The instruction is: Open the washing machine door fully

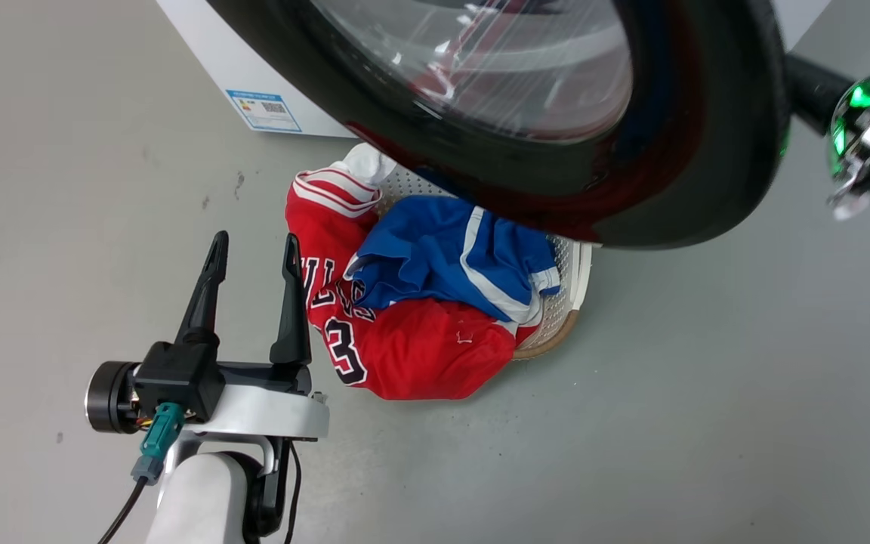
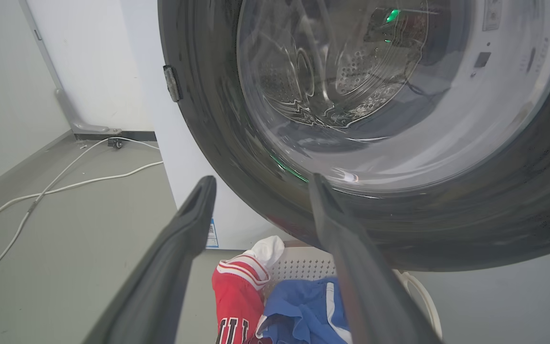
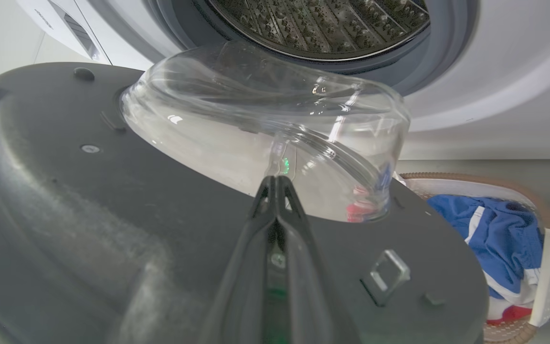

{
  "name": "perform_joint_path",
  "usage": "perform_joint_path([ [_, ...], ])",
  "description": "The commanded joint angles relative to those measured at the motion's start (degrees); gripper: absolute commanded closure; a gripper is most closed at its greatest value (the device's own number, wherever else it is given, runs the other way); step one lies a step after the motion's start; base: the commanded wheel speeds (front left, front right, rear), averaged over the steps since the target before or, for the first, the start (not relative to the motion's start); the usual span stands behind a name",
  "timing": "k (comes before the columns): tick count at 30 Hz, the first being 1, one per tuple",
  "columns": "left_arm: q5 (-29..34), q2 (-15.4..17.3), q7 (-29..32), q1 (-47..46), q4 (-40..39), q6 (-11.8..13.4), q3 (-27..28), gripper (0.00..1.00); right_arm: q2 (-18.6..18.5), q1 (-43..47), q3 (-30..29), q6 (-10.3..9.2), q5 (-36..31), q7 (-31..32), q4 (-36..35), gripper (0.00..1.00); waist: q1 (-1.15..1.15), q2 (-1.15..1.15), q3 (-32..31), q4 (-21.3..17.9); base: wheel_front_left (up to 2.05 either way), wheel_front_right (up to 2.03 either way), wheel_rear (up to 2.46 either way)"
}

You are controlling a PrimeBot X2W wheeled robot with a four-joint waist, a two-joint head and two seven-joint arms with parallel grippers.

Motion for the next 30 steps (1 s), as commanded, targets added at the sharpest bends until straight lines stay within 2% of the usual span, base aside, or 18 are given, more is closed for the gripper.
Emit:
perform_joint_path([
  [1, 0.1, -0.1, -0.1, 0.5, 0.0, -0.1, 0.2, 0.0, 0.3, 1.5, 0.5, 0.16, 0.3, 0.4, -0.8, 1.0, 0.0, 0.0, -0.5, -0.4, 0.0, 0.0, 0.0],
  [16, 0.8, -0.1, -0.1, 3.6, 0.5, -0.3, 0.7, 0.0, 4.5, 15.1, 7.8, 0.16, 1.0, 4.5, -10.5, 1.0, 0.0, 0.0, -6.6, -1.0, 0.0, 0.0, 0.0],
  [30, 1.0, -0.1, -0.1, 5.7, 0.3, -0.1, 0.5, 0.0, 9.8, 19.1, 15.4, 0.16, -0.3, 6.9, -14.3, 1.0, 0.0, 0.0, -9.6, 0.2, 0.0, 0.0, 0.0],
])
